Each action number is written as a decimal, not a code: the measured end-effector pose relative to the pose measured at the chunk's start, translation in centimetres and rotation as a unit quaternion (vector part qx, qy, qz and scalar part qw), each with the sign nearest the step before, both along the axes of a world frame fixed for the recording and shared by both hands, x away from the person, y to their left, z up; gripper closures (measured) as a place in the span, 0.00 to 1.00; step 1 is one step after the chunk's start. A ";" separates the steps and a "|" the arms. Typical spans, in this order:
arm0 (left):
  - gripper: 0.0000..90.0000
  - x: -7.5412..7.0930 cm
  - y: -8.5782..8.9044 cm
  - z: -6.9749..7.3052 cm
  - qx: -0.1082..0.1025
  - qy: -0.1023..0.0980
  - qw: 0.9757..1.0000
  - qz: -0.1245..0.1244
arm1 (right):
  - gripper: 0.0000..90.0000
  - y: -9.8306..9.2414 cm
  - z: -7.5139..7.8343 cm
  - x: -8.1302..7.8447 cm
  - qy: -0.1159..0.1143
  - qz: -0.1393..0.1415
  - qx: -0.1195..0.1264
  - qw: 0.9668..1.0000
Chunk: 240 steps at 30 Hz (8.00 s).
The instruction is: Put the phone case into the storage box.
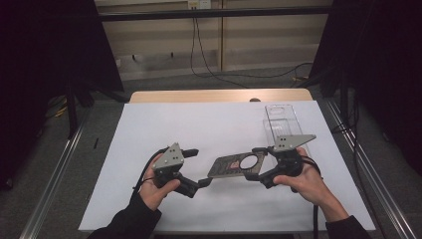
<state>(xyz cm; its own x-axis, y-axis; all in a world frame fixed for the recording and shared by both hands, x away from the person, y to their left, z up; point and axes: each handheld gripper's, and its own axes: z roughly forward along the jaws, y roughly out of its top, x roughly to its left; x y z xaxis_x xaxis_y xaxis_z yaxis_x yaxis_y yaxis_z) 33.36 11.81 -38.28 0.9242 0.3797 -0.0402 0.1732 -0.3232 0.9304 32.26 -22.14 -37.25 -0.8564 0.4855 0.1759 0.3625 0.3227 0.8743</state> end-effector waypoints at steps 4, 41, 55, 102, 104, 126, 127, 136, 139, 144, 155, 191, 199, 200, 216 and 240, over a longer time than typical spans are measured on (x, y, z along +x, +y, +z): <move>0.03 -0.2 1.2 -0.5 -0.018 -0.010 0.999 0.028 | 0.13 -0.3 0.1 0.2 0.010 -0.017 -0.001 1.000; 0.02 -1.8 12.0 -4.4 -0.059 -0.035 0.967 0.246 | 0.13 -2.8 1.4 1.4 0.006 -0.087 0.005 0.996; 0.02 -2.8 12.3 -4.8 -0.057 -0.040 0.967 0.244 | 0.13 -4.4 4.0 2.6 -0.014 -0.119 0.013 0.993; 0.01 -2.2 12.4 -4.9 -0.048 -0.041 0.969 0.239 | 0.13 -12.6 8.8 6.1 -0.012 -0.269 -0.024 0.963; 0.01 -2.2 12.4 -5.0 -0.042 -0.044 0.969 0.239 | 0.13 -12.8 8.7 6.3 -0.010 -0.272 -0.028 0.962; 0.01 -2.0 11.9 -4.9 -0.035 -0.055 0.971 0.232 | 0.13 -13.0 6.5 8.6 0.027 -0.307 -0.075 0.948; 0.01 -2.0 11.9 -4.9 -0.036 -0.055 0.971 0.232 | 0.13 -13.0 6.4 8.8 0.031 -0.310 -0.079 0.947; 0.02 -2.0 11.8 -5.0 -0.033 -0.046 0.971 0.232 | 0.13 -12.7 5.5 9.8 0.048 -0.343 -0.092 0.934; 0.02 -2.0 11.8 -5.0 -0.035 -0.047 0.971 0.231 | 0.13 -12.5 5.2 10.1 0.053 -0.346 -0.099 0.932; 0.02 -2.2 11.8 -4.9 -0.036 -0.049 0.972 0.225 | 0.13 -12.2 4.9 10.5 0.060 -0.362 -0.112 0.924; 0.02 -2.3 11.8 -4.8 -0.034 -0.052 0.973 0.223 | 0.13 -11.3 4.0 11.4 0.080 -0.378 -0.119 0.915; 0.02 -2.2 11.9 -4.9 -0.028 -0.055 0.973 0.223 | 0.13 -8.4 1.4 14.1 0.072 -0.427 -0.144 0.890; 0.02 -2.2 11.9 -5.0 -0.027 -0.055 0.973 0.221 | 0.13 -7.9 1.5 14.7 0.058 -0.440 -0.148 0.884; 0.02 -2.2 11.9 -5.0 -0.027 -0.056 0.973 0.221 | 0.13 -7.7 1.5 14.8 0.055 -0.443 -0.151 0.882; 0.02 -2.2 11.9 -5.0 -0.026 -0.055 0.974 0.219 | 0.13 -6.7 1.2 15.9 0.028 -0.469 -0.147 0.871; 0.02 -2.2 11.9 -5.0 -0.024 -0.053 0.974 0.218 | 0.13 -6.4 0.7 17.1 -0.005 -0.478 -0.130 0.869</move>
<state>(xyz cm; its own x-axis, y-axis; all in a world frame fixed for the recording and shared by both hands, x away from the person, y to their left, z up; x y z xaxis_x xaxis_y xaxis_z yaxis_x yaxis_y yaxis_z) 31.20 23.71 -43.32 0.6761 0.7366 0.0197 0.1864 -0.1968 0.9626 49.33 -28.51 -36.57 -0.0412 0.9978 -0.0513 0.5661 0.0656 0.8217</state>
